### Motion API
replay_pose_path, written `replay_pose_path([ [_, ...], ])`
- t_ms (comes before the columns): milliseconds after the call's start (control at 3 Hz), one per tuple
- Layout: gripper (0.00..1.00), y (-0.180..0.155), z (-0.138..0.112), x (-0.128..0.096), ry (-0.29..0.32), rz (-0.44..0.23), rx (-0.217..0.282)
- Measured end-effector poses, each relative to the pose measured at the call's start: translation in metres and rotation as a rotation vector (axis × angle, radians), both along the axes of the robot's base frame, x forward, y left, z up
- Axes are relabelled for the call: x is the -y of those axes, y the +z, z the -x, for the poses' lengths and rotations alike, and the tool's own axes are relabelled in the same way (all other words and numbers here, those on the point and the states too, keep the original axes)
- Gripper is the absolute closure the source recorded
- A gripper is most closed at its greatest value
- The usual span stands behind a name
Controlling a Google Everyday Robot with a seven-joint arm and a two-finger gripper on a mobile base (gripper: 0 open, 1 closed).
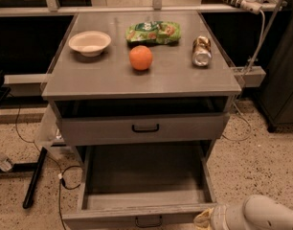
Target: Close middle drawer
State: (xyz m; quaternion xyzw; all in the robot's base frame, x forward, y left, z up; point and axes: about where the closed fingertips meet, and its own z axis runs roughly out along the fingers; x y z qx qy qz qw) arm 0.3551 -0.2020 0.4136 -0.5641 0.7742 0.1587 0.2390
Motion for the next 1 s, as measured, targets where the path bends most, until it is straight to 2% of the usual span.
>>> replay_pose_path([
  [1000, 0.12, -0.0043, -0.0005, -0.0042, 0.018, -0.002, 0.01],
])
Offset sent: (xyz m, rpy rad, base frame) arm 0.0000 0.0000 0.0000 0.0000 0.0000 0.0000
